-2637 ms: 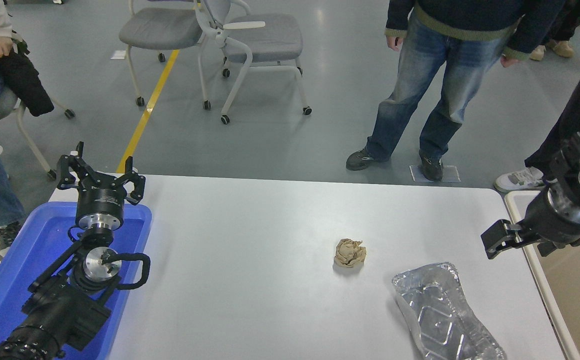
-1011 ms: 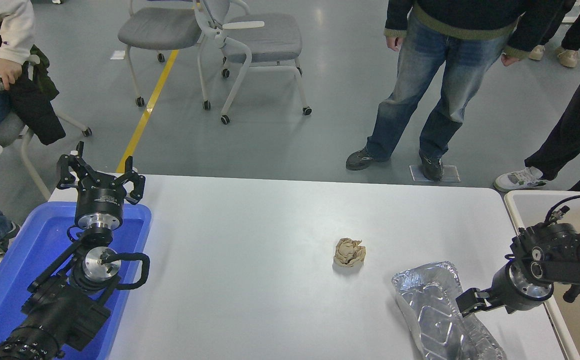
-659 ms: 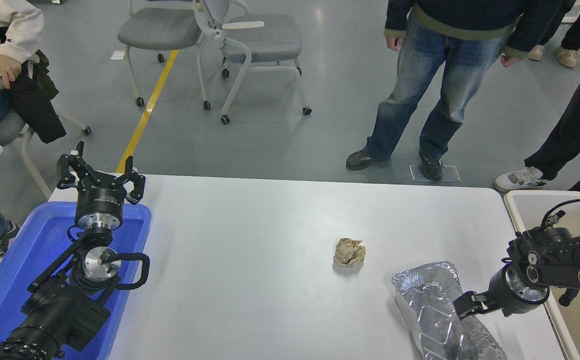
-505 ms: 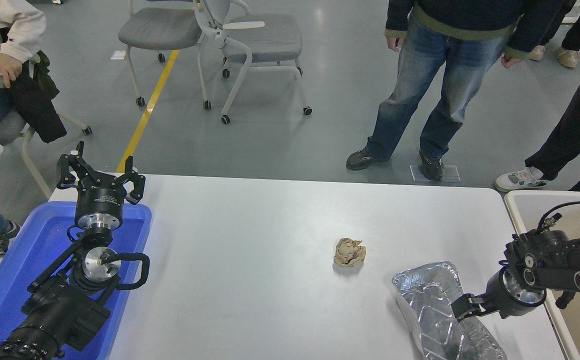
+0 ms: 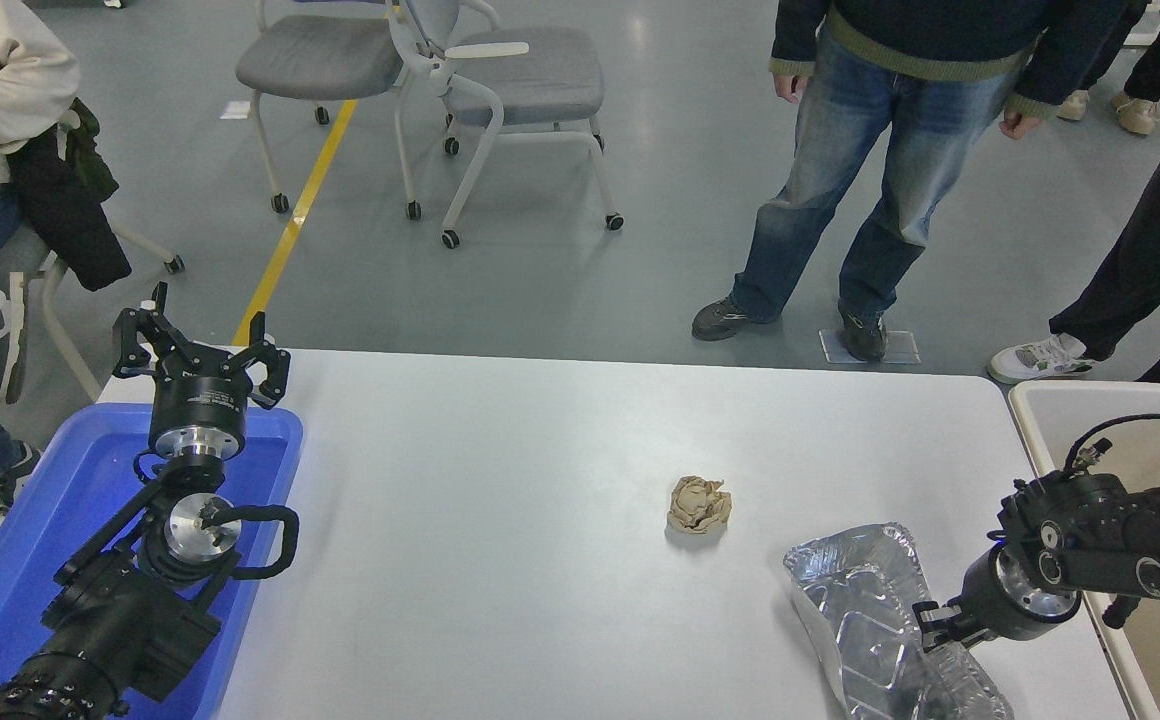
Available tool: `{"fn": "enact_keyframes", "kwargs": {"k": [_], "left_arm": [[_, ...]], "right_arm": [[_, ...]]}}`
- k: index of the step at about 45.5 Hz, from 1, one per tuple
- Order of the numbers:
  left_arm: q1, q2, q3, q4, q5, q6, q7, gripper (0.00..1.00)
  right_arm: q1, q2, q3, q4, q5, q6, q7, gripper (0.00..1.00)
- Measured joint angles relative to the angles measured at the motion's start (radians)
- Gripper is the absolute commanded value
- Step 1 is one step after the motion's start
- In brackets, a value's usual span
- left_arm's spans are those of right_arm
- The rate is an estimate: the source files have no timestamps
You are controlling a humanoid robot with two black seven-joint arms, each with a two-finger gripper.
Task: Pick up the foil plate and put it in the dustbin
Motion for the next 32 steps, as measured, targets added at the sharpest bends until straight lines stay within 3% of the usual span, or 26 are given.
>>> {"fn": "enact_keyframes", "kwargs": {"k": [21, 32], "left_arm": [[0.000, 0.000, 0.000, 0.000, 0.000, 0.000, 0.000, 0.99], [0.000, 0.000, 0.000, 0.000, 0.000, 0.000, 0.000, 0.99]], "right_arm": [[0.008, -0.016, 0.000, 0.009, -0.003, 0.003, 0.018, 0.00], [0.094, -0.088, -0.010, 0.087, 0.006, 0.030, 0.022, 0.00]]}}
